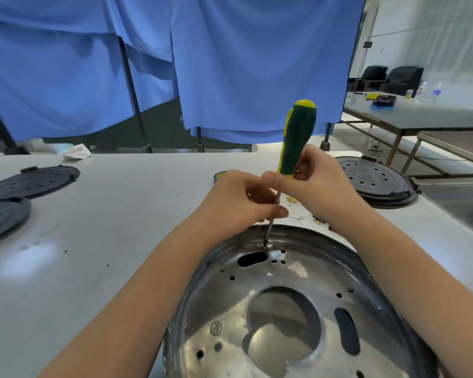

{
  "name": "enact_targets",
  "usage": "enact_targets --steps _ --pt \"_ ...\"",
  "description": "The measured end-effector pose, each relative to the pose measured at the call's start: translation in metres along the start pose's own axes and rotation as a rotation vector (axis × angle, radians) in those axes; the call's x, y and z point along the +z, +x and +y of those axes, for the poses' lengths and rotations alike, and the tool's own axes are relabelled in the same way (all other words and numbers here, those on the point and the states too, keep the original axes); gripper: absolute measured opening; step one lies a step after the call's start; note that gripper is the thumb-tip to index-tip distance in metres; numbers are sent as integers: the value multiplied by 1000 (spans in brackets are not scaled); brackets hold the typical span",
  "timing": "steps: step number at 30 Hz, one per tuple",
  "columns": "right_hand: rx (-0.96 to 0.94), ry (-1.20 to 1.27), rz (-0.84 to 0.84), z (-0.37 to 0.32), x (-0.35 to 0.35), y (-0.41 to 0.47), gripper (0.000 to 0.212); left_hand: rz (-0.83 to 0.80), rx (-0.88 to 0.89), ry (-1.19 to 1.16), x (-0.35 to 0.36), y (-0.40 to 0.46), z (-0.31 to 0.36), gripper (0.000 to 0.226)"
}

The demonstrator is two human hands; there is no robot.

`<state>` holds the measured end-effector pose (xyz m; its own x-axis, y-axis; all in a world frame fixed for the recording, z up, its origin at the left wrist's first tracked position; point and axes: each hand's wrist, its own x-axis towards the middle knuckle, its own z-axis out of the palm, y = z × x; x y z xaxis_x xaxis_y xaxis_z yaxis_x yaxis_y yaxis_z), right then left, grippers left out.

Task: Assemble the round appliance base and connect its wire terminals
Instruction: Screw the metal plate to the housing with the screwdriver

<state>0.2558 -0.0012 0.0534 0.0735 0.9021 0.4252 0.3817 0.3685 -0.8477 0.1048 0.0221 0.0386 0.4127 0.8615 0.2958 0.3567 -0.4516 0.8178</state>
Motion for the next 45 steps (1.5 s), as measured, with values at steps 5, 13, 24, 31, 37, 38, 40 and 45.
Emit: enact_targets --steps 5,13,24,31,37,38,40,45 --pt "41 214 -118 -4 1 -3 24 -51 -7 -8 2 2 -2 21" --pt "75 445 -235 -1 -4 -2 38 -136 15 -24 4 0 -4 24" --pt "-73 4 -23 -3 0 -5 23 -24 50 -52 3 1 -4 10" --pt "25 373 -183 -3 -3 -2 29 -116 -17 -56 4 6 -11 18" --pt "24 326 -115 0 -3 -2 33 -167 -32 -136 6 2 -9 33" --pt "15 297 -100 0 -4 -2 30 -154 -32 -138 6 2 -9 31" --pt "8 253 -75 -2 -5 -2 25 -110 -17 -99 6 2 -9 21" --pt "-12 124 -58 -1 -2 -3 23 18 1 -55 3 3 -8 18"
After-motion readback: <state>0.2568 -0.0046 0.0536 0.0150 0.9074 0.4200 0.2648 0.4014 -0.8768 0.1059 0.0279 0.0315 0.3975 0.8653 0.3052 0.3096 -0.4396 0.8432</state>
